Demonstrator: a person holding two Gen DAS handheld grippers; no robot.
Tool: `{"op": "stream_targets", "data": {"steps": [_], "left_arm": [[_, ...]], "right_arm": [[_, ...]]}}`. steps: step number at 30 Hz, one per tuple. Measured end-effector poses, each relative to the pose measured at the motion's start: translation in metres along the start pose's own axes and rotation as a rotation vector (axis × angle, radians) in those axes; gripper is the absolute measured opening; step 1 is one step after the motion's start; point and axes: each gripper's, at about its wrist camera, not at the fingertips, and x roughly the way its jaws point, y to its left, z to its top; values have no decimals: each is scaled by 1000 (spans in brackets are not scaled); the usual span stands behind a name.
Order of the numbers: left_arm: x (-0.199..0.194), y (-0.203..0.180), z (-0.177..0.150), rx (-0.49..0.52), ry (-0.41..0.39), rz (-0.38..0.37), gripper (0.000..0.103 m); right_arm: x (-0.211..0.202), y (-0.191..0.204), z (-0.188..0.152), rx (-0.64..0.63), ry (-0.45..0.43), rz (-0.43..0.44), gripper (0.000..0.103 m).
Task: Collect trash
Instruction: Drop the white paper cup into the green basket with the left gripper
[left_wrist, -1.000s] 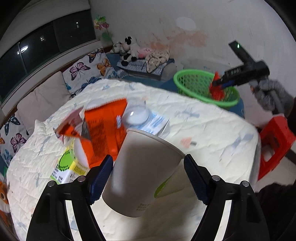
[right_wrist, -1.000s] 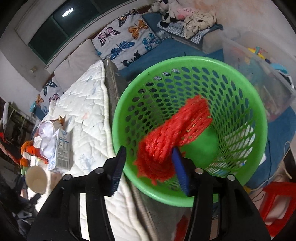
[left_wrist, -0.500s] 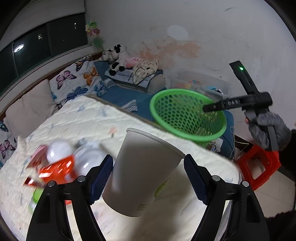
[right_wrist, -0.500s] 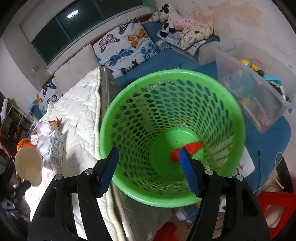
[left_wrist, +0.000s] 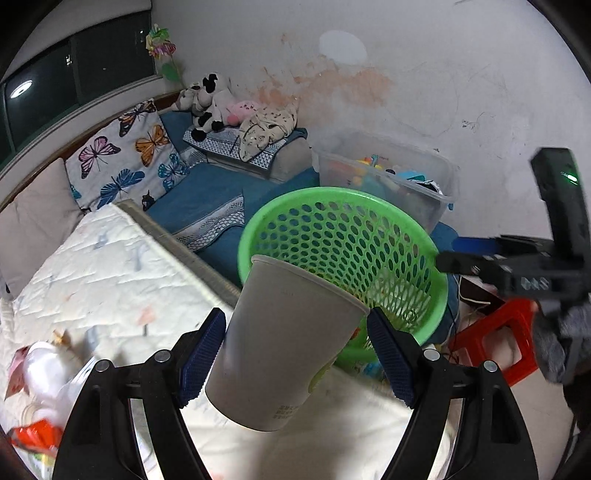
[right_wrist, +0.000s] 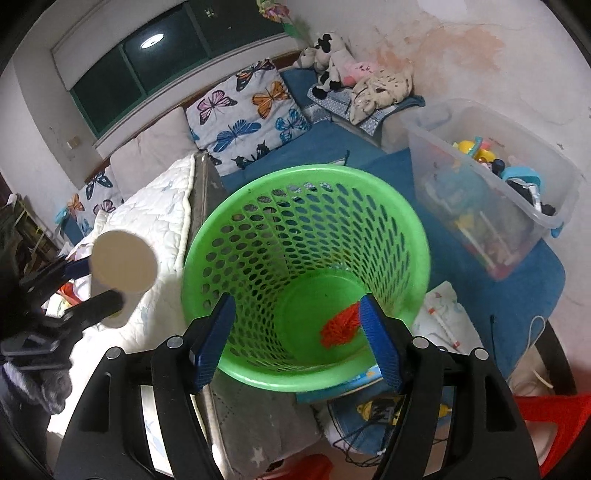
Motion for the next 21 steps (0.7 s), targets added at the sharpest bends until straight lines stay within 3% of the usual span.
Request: {"op": "stream_targets", "data": {"steps": [11,14,21], "left_arm": [[42,-21,28,-50,39,-19,78],[46,-21,29,-69,44,-25,87],[32,-13,20,-109,8,-25,87]], "right_arm": [[-9,-23,-10,36,-16,-9,73],[-9,-25,-11,40,-14,-7,73],[-9,-20,-15,33,-13,12,73]]}}
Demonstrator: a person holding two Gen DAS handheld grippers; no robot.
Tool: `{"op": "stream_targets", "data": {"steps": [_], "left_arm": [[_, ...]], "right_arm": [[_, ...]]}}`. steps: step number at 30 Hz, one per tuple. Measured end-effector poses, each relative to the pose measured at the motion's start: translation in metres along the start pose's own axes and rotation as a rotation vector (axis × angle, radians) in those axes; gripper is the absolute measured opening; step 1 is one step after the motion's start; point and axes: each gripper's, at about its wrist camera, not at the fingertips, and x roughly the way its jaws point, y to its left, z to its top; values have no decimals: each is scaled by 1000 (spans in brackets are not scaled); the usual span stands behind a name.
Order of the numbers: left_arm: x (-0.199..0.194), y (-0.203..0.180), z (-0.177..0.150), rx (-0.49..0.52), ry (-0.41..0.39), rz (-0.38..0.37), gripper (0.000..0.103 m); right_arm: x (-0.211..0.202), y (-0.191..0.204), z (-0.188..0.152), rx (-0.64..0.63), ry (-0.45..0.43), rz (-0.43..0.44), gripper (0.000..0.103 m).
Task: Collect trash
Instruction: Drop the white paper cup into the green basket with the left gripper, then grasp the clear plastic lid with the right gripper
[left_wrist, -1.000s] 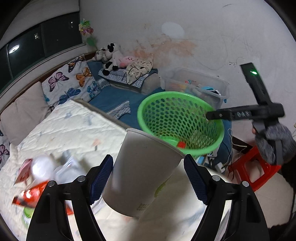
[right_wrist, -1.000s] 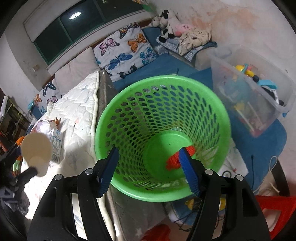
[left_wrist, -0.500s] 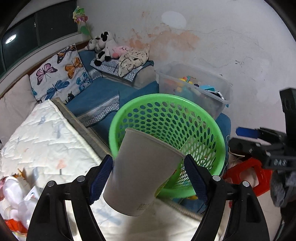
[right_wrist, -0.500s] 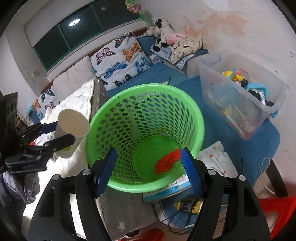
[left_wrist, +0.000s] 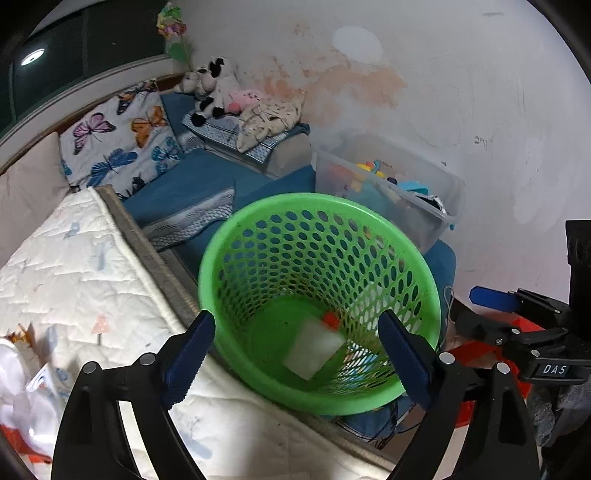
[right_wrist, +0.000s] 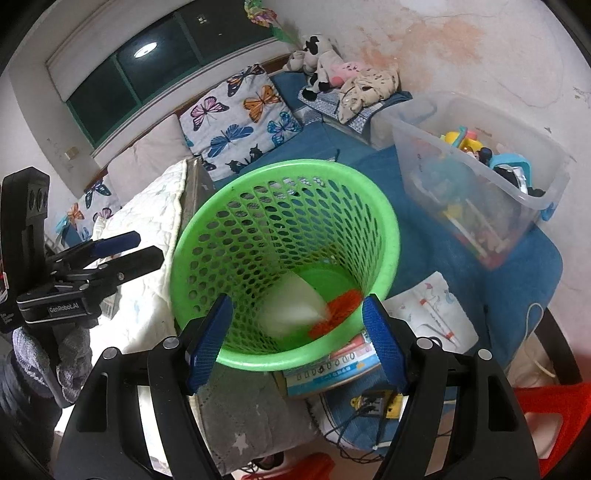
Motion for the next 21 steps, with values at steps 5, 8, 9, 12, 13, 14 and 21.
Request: {"op": "stream_targets", "data": {"steps": [5,8,9,12,13,14,21], "left_arm": [[-29,15,-12,-35,-45,49,87],[-47,25,-23,-49,-69,93,87],[-52,28,-26,-54,-76,106,87],[-71,42,-38,-79,-96,155,87],[-77,46,-42,-88,-103,165,87],[-84,52,-46,-102,-111,180,87],[-129,90,-81,-187,-152,266,87]], "right_arm": [[1,15,-3,-23,0,23,73],[1,28,-6,-39,0,40,74],[2,34,-7,-46,2,47,74],[5,48,-8,-65,6,66,74],[7,54,-9,-71,10,73,74],[8,59,-10,-77,12,80,74],[15,101,-13,-145,26,124,74]]}}
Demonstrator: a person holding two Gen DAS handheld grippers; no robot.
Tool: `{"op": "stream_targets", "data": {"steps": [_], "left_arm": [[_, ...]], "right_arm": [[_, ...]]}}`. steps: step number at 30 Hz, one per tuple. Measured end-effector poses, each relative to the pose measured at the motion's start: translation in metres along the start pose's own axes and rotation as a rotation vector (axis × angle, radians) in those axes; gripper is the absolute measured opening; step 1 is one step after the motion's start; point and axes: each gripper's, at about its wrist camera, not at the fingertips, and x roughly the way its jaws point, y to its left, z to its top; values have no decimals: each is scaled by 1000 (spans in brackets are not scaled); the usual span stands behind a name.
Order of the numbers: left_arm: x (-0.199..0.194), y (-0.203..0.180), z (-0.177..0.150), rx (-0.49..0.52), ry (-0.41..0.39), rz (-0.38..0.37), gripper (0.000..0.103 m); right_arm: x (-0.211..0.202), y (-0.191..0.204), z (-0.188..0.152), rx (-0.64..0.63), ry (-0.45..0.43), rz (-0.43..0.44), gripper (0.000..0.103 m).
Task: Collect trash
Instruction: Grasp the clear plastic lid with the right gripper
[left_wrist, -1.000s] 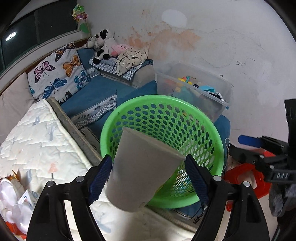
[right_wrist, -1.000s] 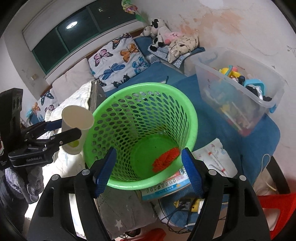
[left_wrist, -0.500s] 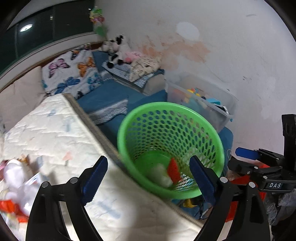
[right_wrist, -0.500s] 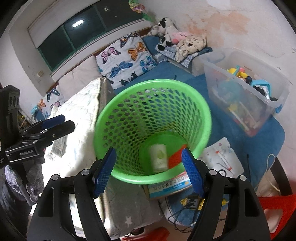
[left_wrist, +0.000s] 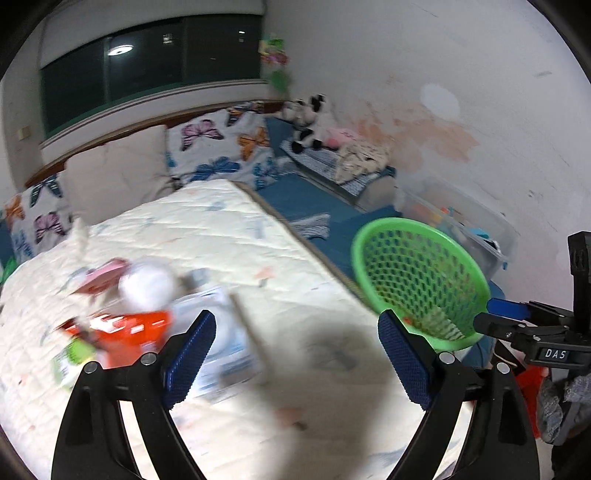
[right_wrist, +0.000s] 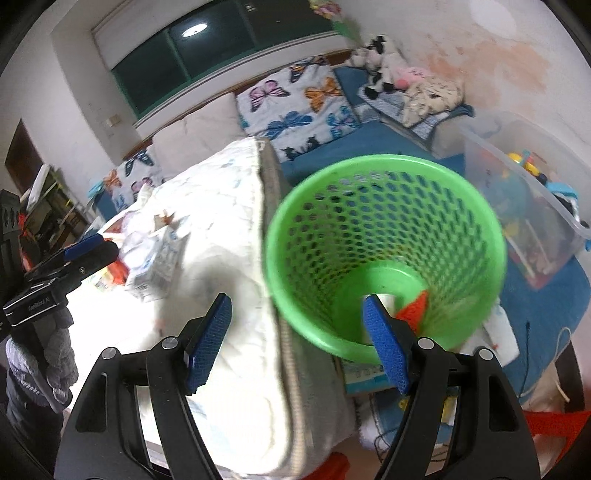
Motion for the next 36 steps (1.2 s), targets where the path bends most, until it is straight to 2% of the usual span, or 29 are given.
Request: {"op": "stream_targets", "data": {"steps": [10,17,28,36], "left_arm": [[-37,79,-30,-141,-38,135,87],[-46,123,-47,-215,-28,191,86],[-49,144,-58,-234,-14,205,82],[-42,154,-61,-219,2,191,80]], "right_arm": [[28,66,9,-114,32,93,74],[54,112,18,-189,60,150,74],[95,176,30,-321,83,213,74],[126,206,36,-418,101,205,72]]}}
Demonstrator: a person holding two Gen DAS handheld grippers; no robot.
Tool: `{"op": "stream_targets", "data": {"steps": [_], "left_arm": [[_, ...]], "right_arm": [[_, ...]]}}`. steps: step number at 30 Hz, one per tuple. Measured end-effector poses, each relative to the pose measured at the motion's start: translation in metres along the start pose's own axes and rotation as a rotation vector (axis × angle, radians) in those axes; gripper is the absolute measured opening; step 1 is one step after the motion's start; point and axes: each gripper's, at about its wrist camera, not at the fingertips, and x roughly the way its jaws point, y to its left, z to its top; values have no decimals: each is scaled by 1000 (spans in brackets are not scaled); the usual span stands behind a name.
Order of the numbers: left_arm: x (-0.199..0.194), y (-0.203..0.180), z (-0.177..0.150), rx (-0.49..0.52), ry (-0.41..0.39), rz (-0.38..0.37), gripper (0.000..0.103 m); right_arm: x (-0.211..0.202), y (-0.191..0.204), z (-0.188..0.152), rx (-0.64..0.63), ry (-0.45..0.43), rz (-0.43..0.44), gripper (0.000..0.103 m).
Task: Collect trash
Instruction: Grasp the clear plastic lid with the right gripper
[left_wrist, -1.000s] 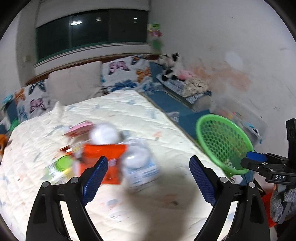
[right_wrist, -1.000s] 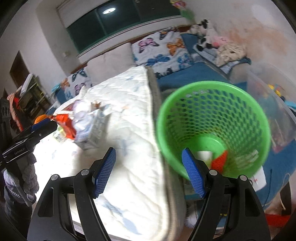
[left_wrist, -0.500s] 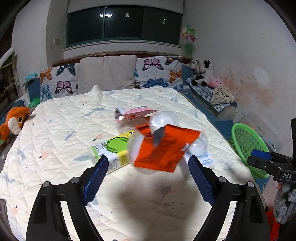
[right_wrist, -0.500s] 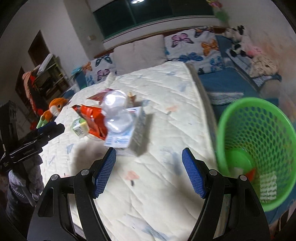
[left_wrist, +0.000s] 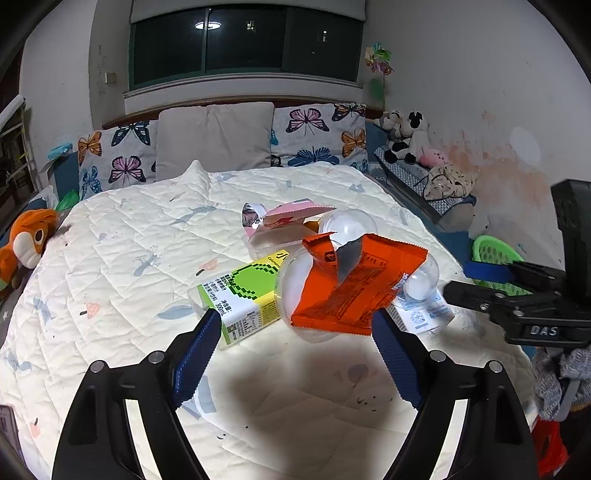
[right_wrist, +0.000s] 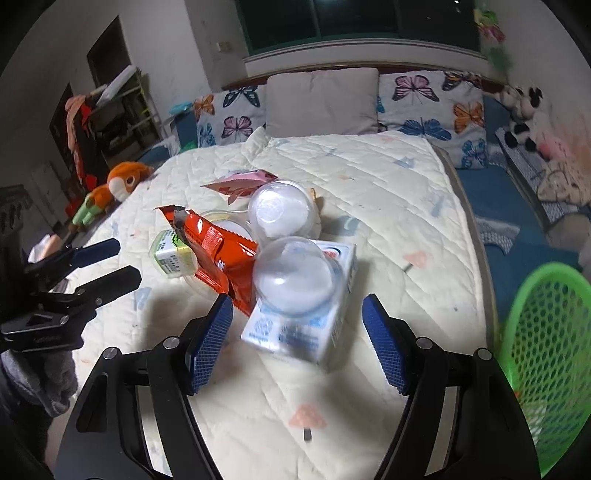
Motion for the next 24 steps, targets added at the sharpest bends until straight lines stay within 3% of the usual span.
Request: {"op": "stream_targets", "data": {"steps": [14,24], "left_arm": [[15,1,8,77,10,-34,78],[32,-17,22,184,10,-106,78]], "right_arm": [[43,2,9,-64,64,-13,64],[39,-3,9,-53,63,-7,59]]}}
